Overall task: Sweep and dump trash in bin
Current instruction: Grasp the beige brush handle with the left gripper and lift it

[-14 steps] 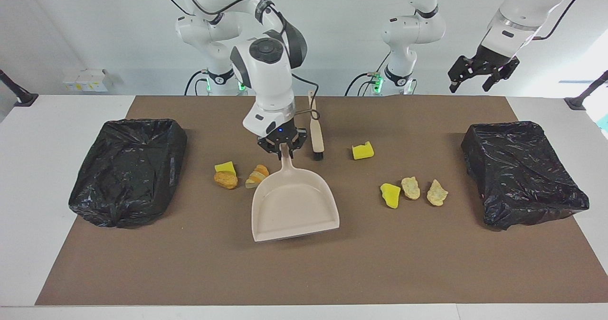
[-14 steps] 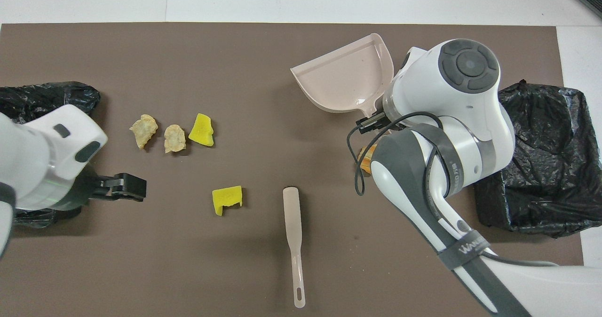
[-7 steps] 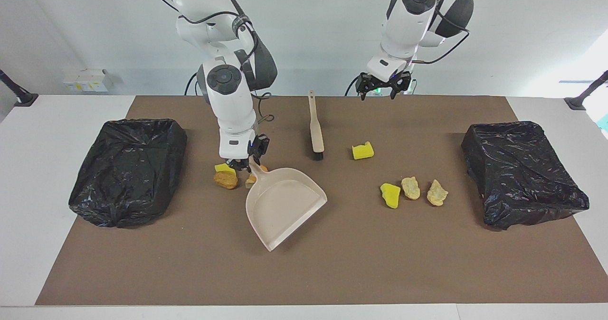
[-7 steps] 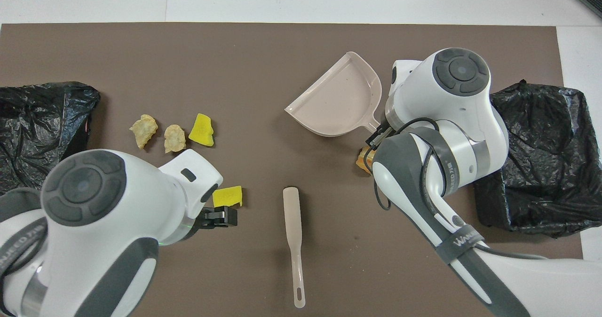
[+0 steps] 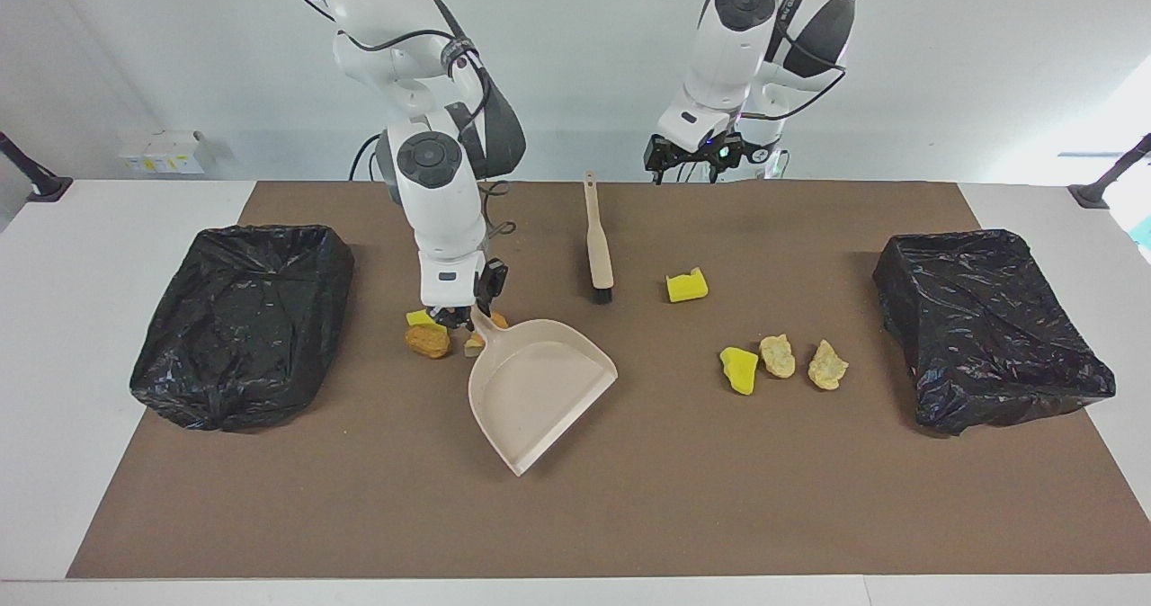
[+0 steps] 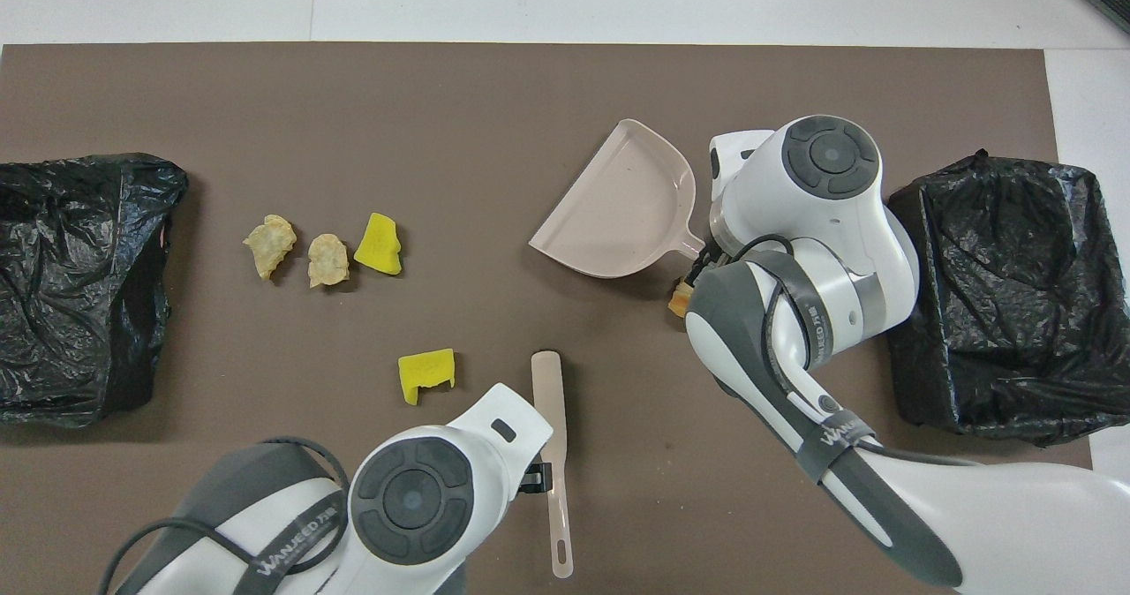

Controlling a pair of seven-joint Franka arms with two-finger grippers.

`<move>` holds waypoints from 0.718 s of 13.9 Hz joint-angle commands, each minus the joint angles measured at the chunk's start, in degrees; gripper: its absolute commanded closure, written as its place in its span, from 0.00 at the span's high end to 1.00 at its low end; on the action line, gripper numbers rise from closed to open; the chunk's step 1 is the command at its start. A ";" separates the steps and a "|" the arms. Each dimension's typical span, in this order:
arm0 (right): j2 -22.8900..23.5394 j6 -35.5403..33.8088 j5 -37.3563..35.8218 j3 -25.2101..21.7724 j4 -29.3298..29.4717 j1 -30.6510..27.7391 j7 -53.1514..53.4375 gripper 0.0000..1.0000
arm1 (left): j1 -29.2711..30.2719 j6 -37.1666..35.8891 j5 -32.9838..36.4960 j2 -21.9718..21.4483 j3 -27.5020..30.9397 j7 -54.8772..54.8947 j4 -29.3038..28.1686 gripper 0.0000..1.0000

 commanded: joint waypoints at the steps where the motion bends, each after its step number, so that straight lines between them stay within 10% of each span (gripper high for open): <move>1: 0.30 2.52 -1.05 0.41 -1.11 -0.37 -3.45 0.00 | -2.13 2.91 -0.65 -0.10 1.16 -1.10 -1.97 1.00; 10: 1.00 5.25 -3.26 0.41 -3.22 -0.72 -3.81 0.00 | -12.06 15.57 -0.65 4.30 1.16 -7.61 -6.80 1.00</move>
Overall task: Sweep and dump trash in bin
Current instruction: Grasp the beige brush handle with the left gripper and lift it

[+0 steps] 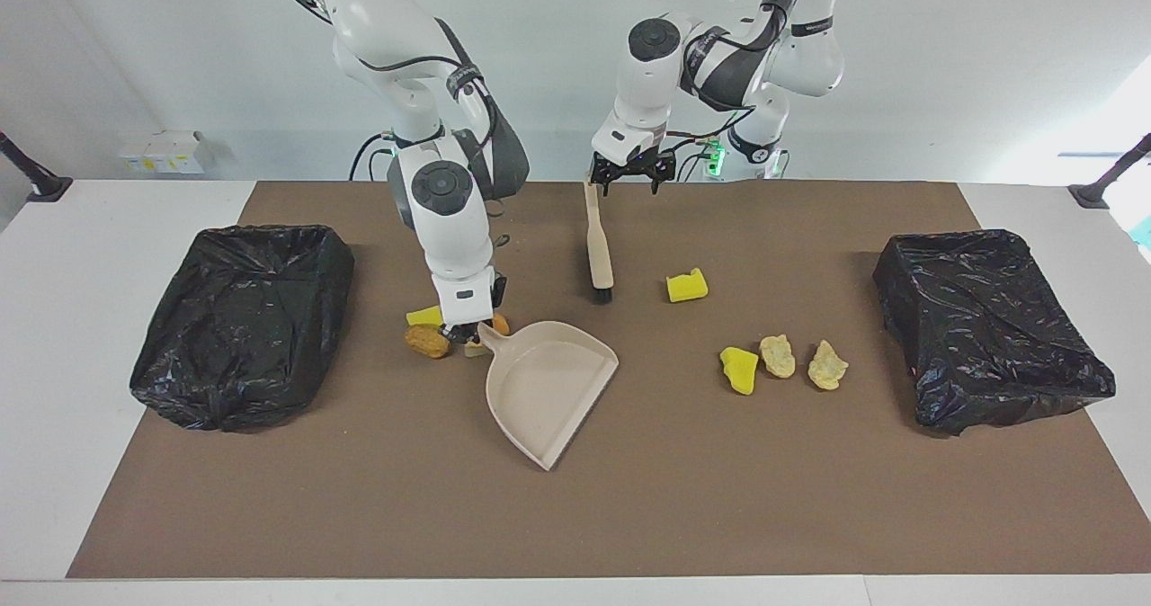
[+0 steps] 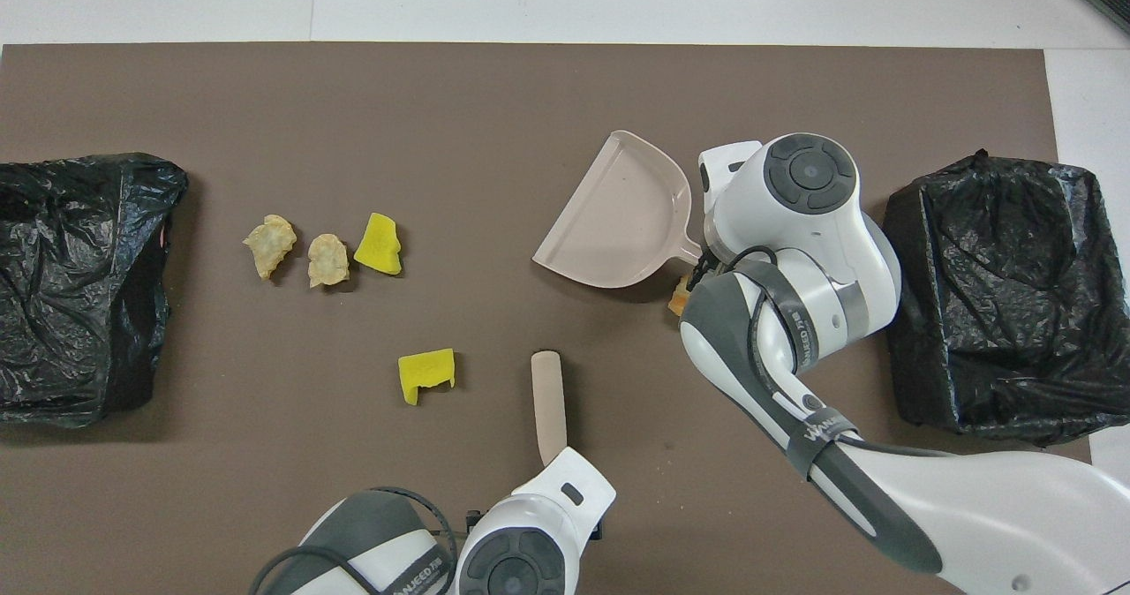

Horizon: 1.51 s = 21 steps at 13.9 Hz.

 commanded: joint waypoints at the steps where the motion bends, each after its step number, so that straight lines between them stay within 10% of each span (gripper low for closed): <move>1: -0.02 2.04 -0.64 0.34 -1.07 -0.61 -1.58 0.00 | -3.22 2.81 -0.60 0.93 1.06 -1.01 -1.44 1.00; 10: 0.07 2.48 -0.64 0.34 -1.50 -0.53 -1.49 0.00 | -2.26 7.65 -0.60 4.44 1.24 3.02 -1.62 1.00; 12: 0.07 2.48 -0.64 0.43 -1.50 -0.53 -1.41 0.00 | -2.18 7.30 -0.60 5.59 1.24 3.82 -1.19 0.55; 16: 0.07 2.48 -0.64 0.34 -1.59 -0.53 -1.40 0.00 | -1.65 5.72 -0.60 5.68 1.32 4.00 0.48 0.36; 17: 0.07 2.48 -0.64 0.43 -1.51 -0.53 -1.40 0.00 | -1.65 4.41 -0.60 5.42 1.32 4.26 0.48 0.01; 21: 0.07 2.39 -0.64 0.34 -1.50 -0.53 -1.40 0.00 | 0.88 -1.55 -0.60 4.01 1.76 6.80 2.50 0.00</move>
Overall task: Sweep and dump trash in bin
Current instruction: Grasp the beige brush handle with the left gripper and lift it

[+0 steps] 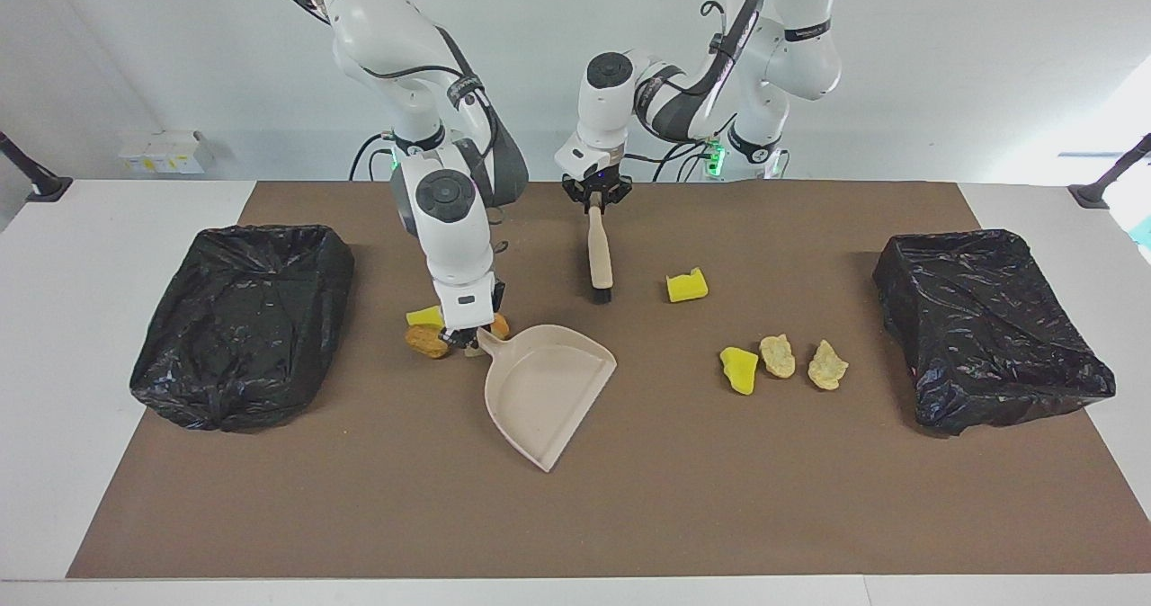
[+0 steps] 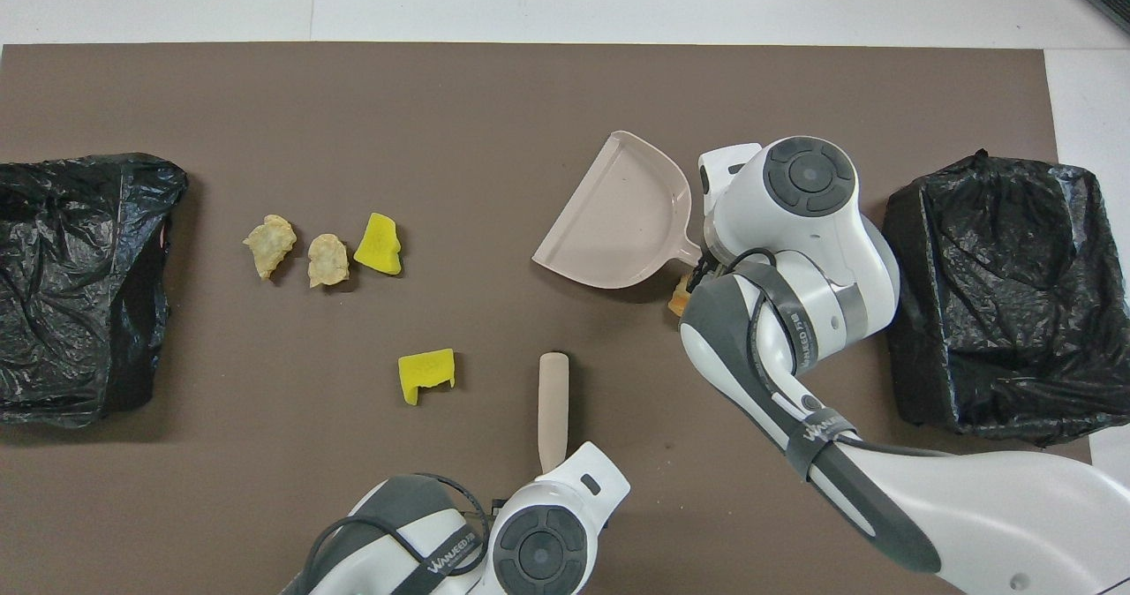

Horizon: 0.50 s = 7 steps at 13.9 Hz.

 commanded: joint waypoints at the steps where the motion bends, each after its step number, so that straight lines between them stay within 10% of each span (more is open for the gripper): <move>1: 0.06 1.69 -0.63 0.44 -1.17 -0.50 -1.32 0.00 | 2.94 -7.80 -0.51 -2.17 0.25 3.07 2.84 0.00; 7: -0.37 -2.35 -1.07 0.53 0.50 1.26 -7.43 0.00 | 17.77 -21.71 0.28 -9.10 0.60 10.61 6.27 0.00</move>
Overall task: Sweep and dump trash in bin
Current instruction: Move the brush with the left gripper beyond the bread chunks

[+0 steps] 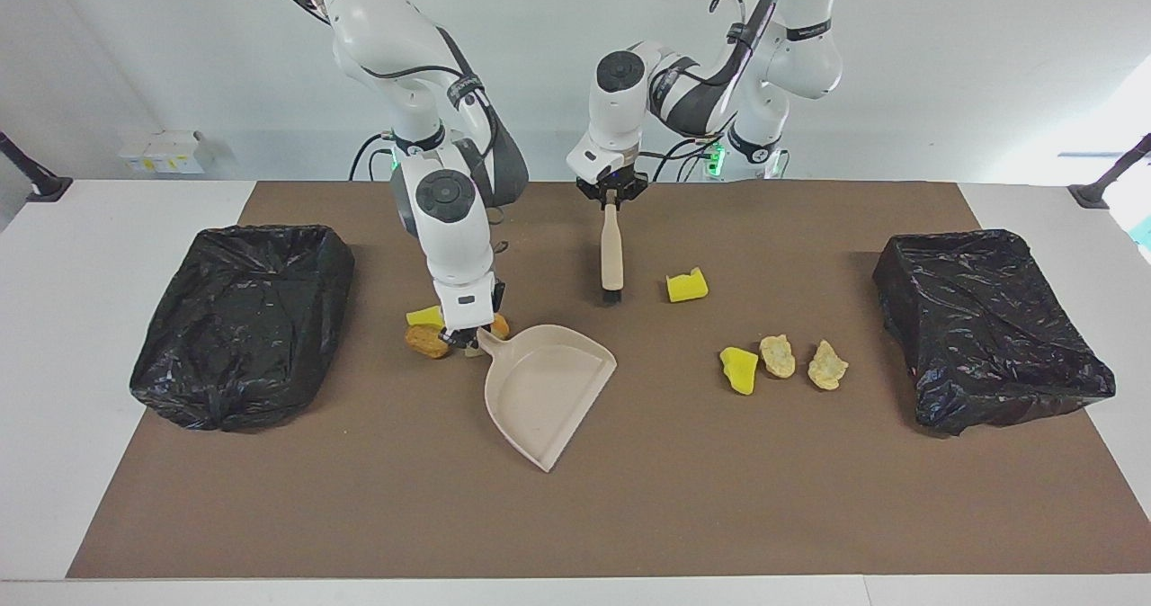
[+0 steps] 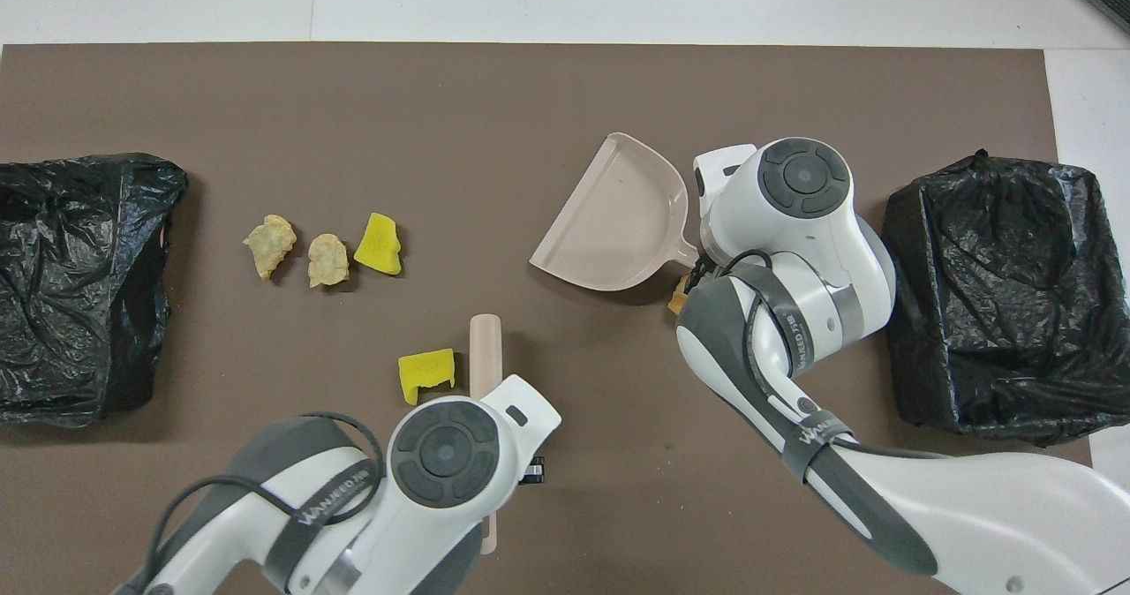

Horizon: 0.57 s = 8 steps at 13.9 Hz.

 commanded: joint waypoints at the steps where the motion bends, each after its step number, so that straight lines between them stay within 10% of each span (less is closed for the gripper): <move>1: -0.88 -2.52 -0.85 0.55 0.24 1.08 -7.47 0.00 | 10.19 -5.32 0.92 -4.57 -0.26 6.23 0.74 0.00; 8: -4.40 -4.20 -1.29 0.64 -4.23 2.84 -22.70 0.00 | 34.91 -5.34 6.28 0.06 -0.35 29.53 4.86 0.00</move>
